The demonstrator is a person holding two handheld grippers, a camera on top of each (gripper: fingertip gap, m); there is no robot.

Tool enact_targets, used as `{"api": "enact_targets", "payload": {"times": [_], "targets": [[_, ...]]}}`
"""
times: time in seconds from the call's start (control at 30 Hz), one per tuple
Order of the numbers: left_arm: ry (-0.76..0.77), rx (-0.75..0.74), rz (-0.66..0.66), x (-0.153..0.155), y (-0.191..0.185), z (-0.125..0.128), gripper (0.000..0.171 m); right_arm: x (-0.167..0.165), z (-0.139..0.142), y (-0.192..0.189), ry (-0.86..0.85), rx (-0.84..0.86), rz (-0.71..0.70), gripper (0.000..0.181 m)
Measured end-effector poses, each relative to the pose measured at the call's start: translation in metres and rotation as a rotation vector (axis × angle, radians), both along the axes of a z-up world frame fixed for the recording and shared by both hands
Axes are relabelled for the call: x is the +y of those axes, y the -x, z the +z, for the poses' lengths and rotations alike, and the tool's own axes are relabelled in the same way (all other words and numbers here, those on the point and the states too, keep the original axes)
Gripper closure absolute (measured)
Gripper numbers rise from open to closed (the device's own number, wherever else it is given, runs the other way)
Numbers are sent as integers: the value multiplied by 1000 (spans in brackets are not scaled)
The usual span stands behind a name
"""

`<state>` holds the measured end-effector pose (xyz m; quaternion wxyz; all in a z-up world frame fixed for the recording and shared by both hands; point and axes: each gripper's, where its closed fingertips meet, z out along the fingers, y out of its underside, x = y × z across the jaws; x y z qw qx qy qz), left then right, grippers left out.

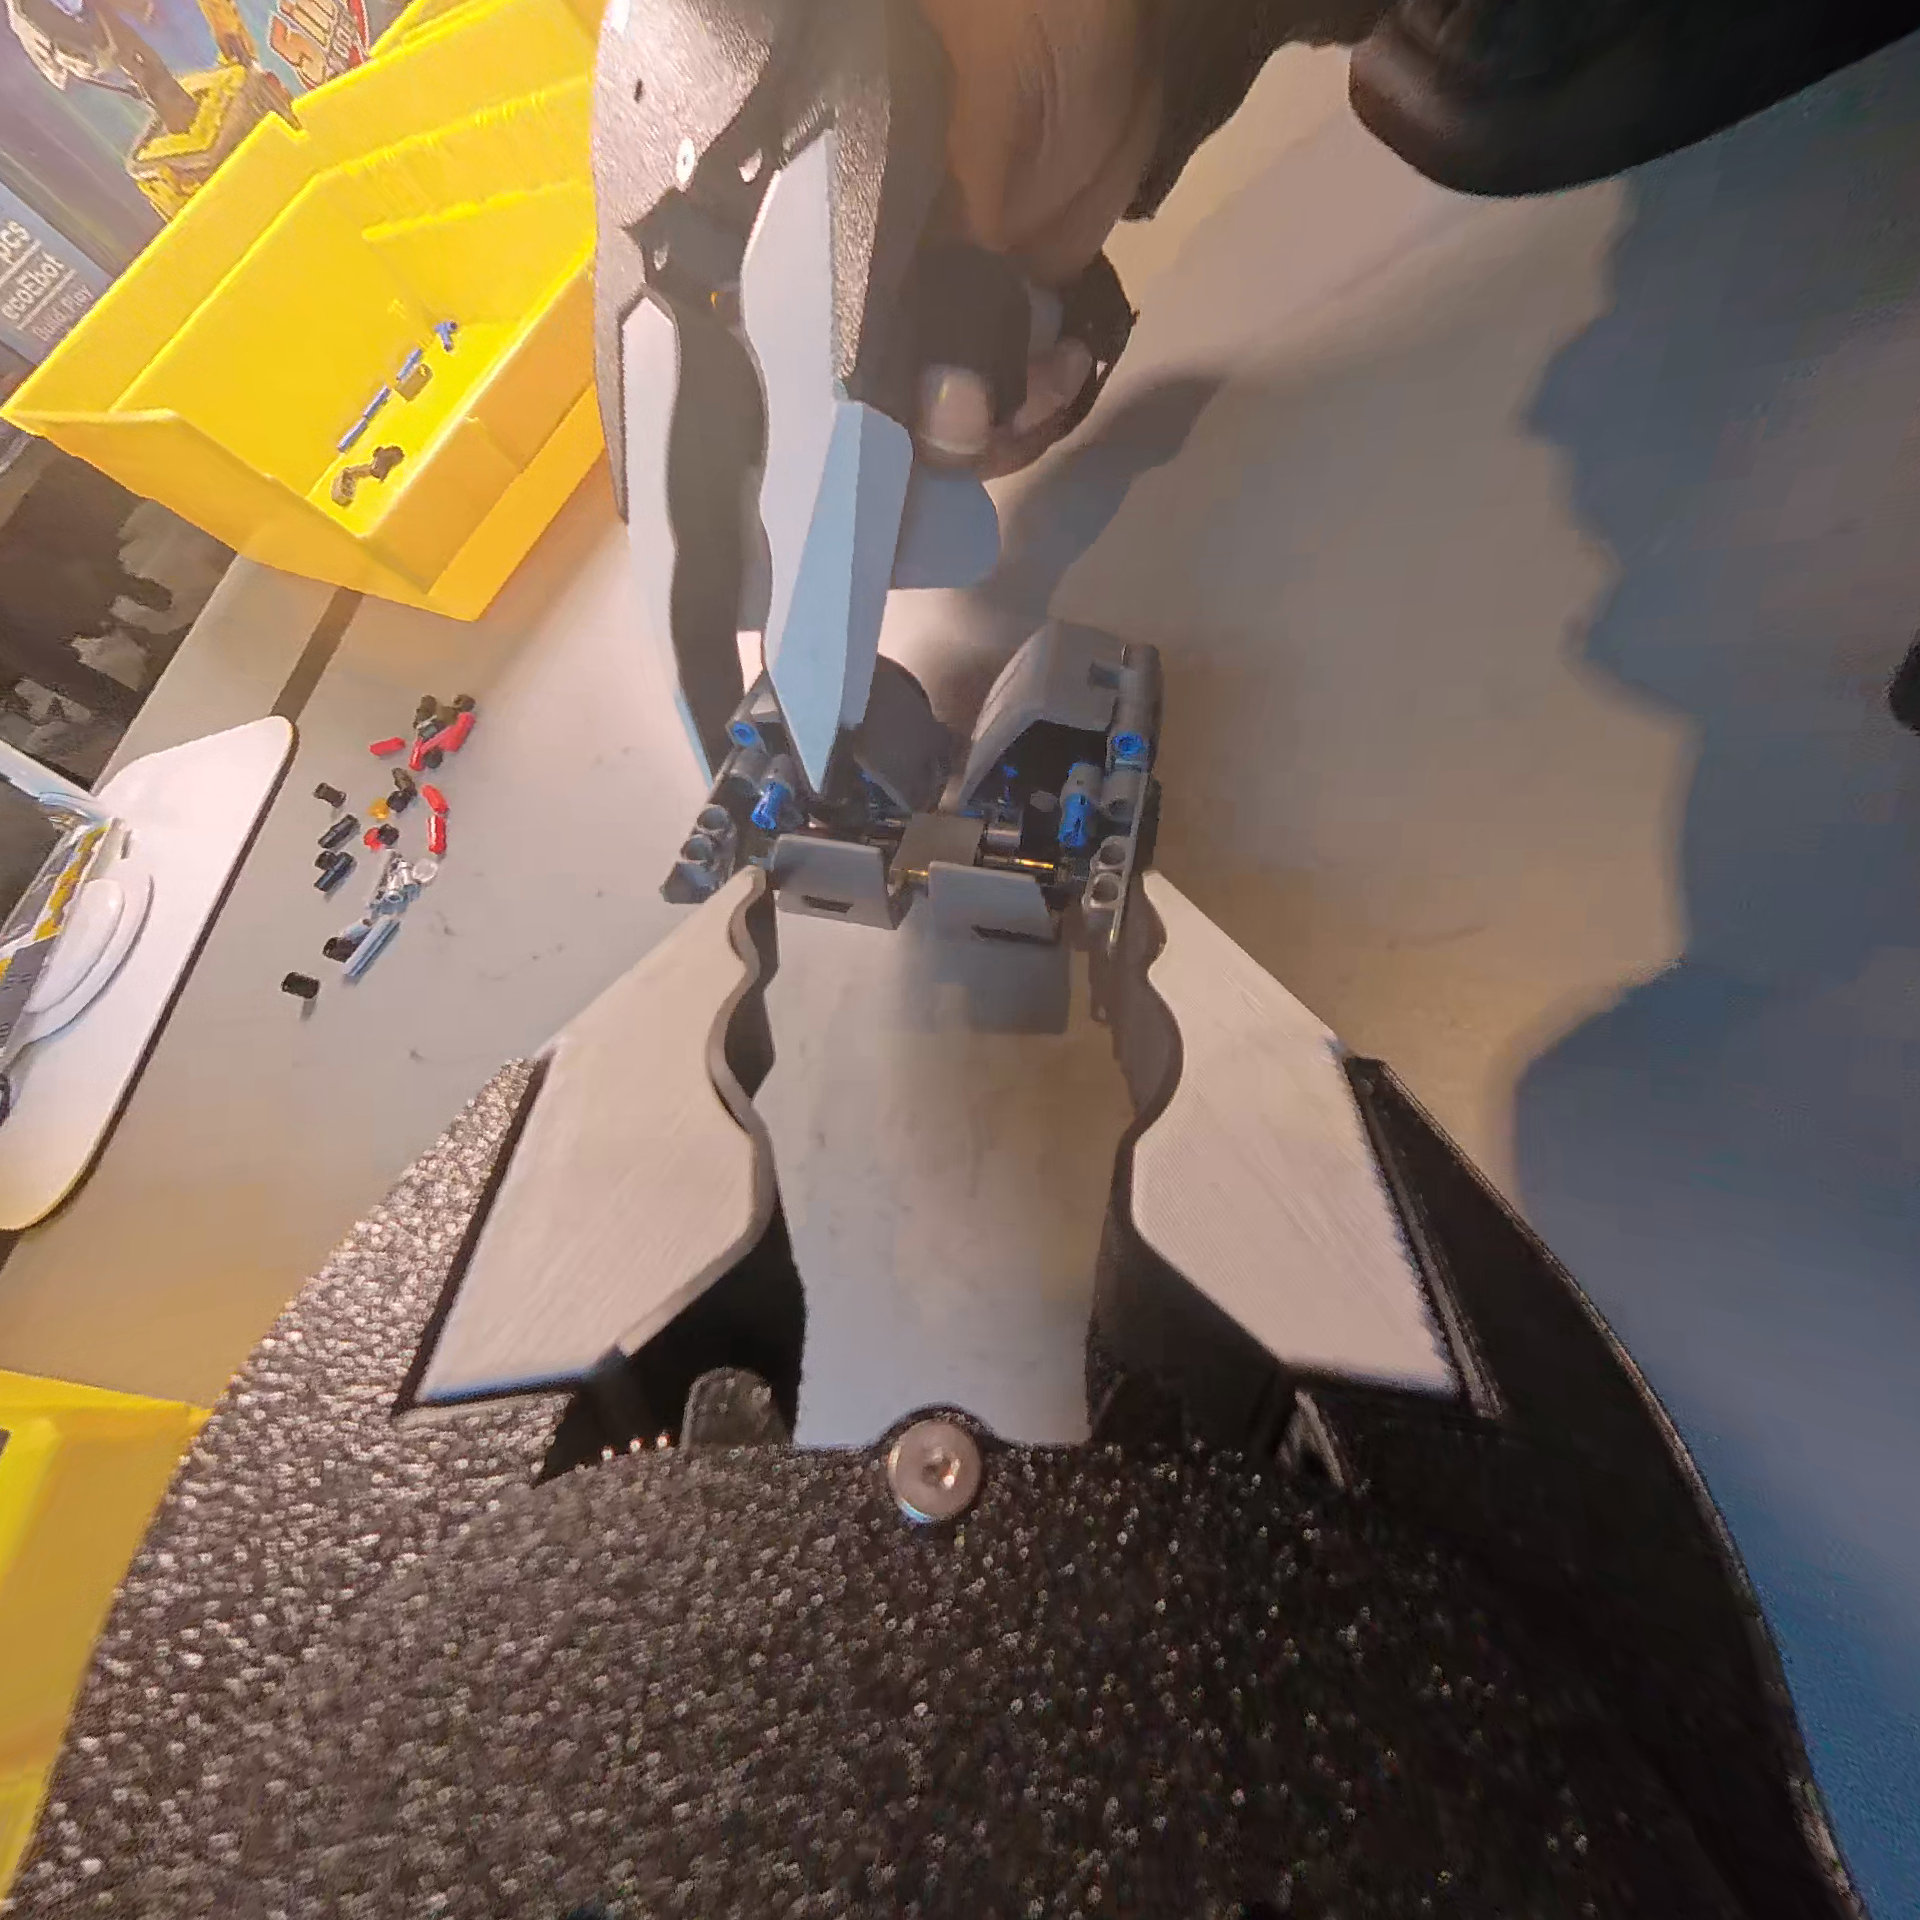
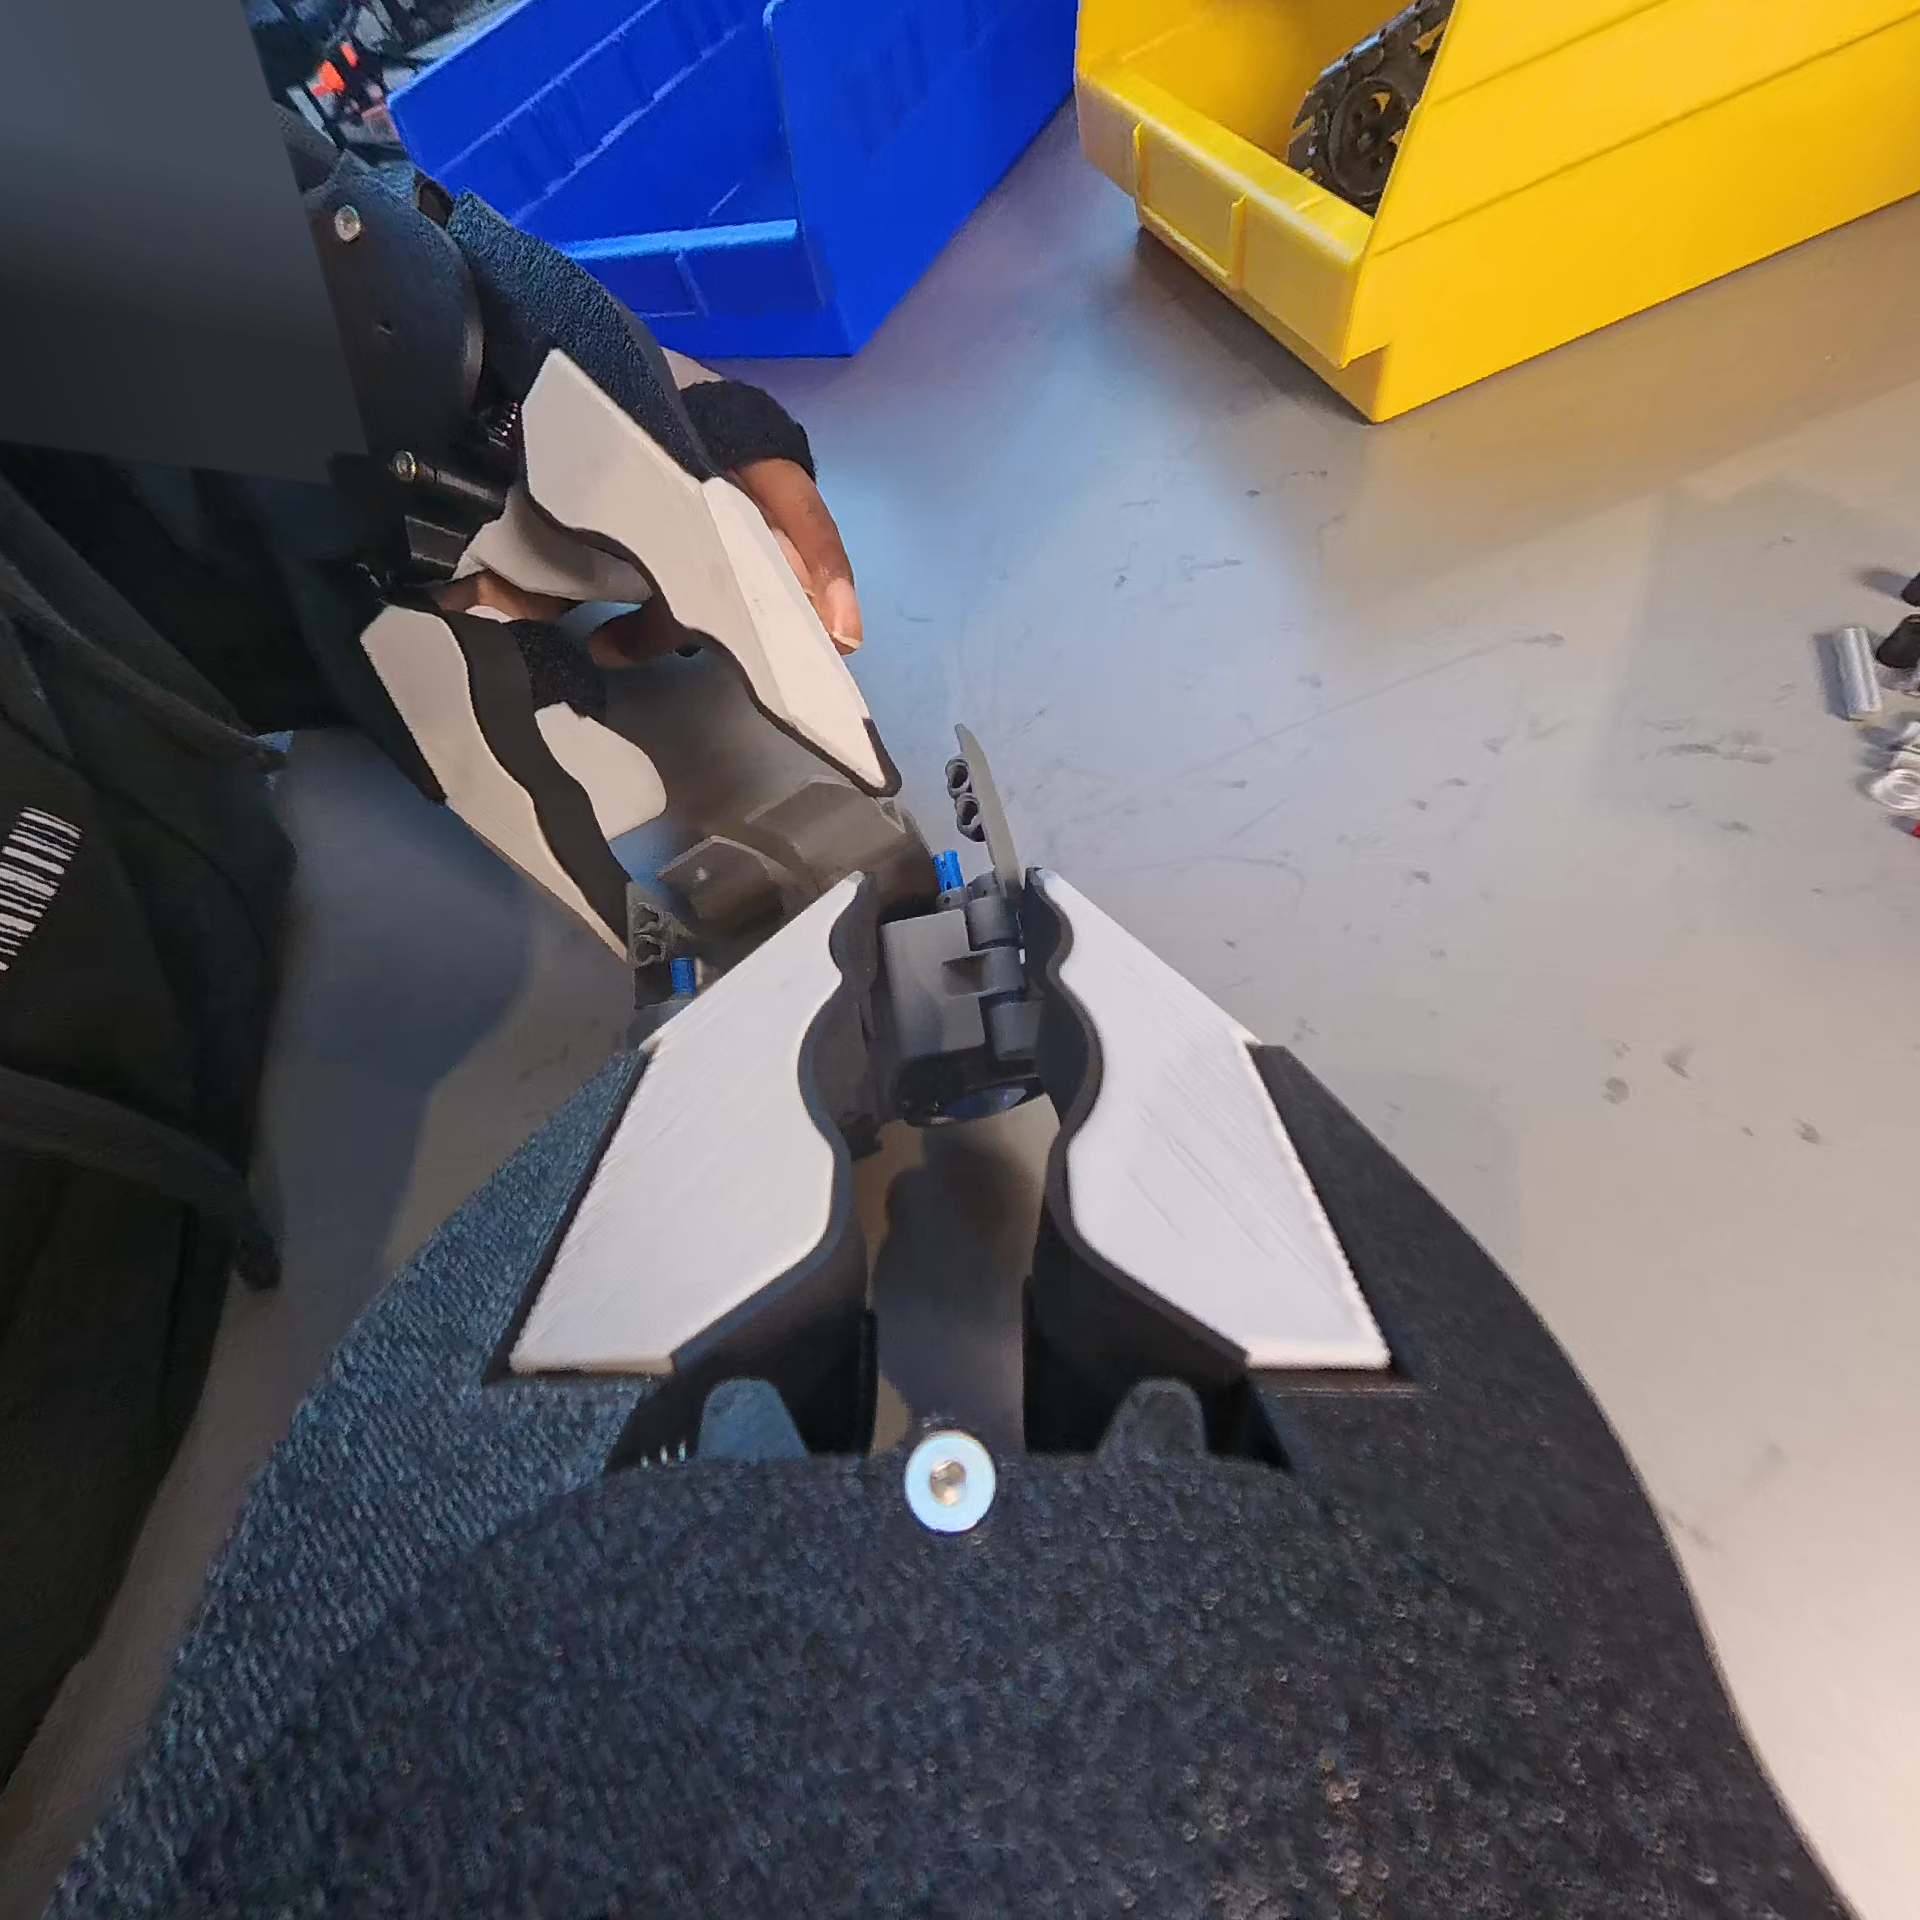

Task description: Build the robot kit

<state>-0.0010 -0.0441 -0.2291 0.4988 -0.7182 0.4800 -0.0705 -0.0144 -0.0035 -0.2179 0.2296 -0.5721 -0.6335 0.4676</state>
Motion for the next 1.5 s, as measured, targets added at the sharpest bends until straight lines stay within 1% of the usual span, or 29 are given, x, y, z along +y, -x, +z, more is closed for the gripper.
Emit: {"api": "enact_targets", "payload": {"times": [0.3, 0.47, 0.63, 0.77, 0.9, 1.0, 1.1, 1.17, 1.3, 1.5], "targets": [[70, -54, 6, 1, 2, -3, 105, 3, 0, -2, 106, -13, -1, 155], [104, -29, 6, 0, 4, -10, 105, 3, -7, -2, 106, -59, -1, 155], [127, -16, 16, 1, 6, -13, 105, 4, -8, 1, 116, -81, -6, 155], [173, -6, 36, 2, 9, -19, 104, 5, -9, 1, 82, -95, -10, 155], [217, -10, 51, 1, 11, -23, 104, 6, -10, 0, 91, -110, -29, 155], [305, -25, 69, -3, 11, -29, 91, 7, -10, 0, 101, -123, -45, 155], [378, -67, 84, -5, 7, -31, 85, 7, -11, -1, 112, -136, -54, 155], [390, -75, 102, -1, 5, -31, 83, 6, -11, -1, 107, -140, -50, 155], [402, -73, 91, 4, -1, -32, 95, 4, -12, -2, 119, -147, -47, 155], [374, -102, 85, 6, -3, -26, 98, 5, -12, -3, 115, -161, -52, 156]]}}
